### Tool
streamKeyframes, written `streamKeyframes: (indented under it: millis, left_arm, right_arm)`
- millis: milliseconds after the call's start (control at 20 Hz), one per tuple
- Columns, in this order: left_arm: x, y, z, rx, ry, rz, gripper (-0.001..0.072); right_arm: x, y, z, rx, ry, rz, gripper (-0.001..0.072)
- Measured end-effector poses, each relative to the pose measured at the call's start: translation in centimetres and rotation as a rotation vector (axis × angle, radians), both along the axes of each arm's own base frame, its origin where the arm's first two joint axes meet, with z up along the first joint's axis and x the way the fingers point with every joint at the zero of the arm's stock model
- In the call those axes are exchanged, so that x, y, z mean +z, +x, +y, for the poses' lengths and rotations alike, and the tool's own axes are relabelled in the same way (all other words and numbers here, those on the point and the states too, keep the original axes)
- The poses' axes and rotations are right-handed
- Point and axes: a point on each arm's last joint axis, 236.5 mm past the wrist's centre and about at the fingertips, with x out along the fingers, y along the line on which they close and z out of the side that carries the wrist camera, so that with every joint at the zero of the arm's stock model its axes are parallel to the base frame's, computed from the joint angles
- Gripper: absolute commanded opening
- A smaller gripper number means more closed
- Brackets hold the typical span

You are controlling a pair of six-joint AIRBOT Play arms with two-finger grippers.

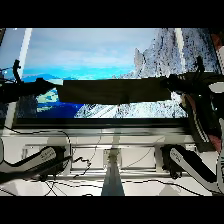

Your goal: Fold the clothes and pants, and hang the long-sleeved shirts on hangers.

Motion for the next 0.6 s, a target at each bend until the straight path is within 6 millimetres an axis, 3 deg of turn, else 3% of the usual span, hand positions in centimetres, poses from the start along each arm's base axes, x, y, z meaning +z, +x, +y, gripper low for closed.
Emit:
streamKeyframes:
  millis: [200, 250, 300, 350, 400, 600]
  left_arm:
    - [-1.2, 5.4, -1.8, 0.118, 0.041, -0.076, 0.0015]
    - [-1.7, 6.7, -2.1, 0.158, 0.045, -0.087, 0.0051]
    - [-2.0, 7.6, -2.3, 0.194, 0.047, -0.093, 0.0265]
    - [-2.5, 8.4, -2.5, 0.227, 0.049, -0.095, 0.0593]
    - [-2.9, 8.8, -2.5, 0.247, 0.055, -0.094, 0.0698]
    - [-4.0, 8.8, -2.2, 0.248, 0.078, -0.078, 0.07]
  right_arm:
    - [-1.0, 4.5, -1.5, -0.189, 0.028, -0.04, 0.002]
    - [-1.4, 5.5, -2.0, -0.238, 0.033, -0.046, 0.0036]
    - [-1.9, 6.5, -2.6, -0.288, 0.034, -0.053, 0.0206]
    - [-2.4, 7.0, -3.0, -0.32, 0.032, -0.054, 0.0518]
    - [-2.9, 7.5, -3.4, -0.347, 0.028, -0.053, 0.0628]
    - [-4.2, 7.8, -4.1, -0.359, -0.025, -0.05, 0.0623]
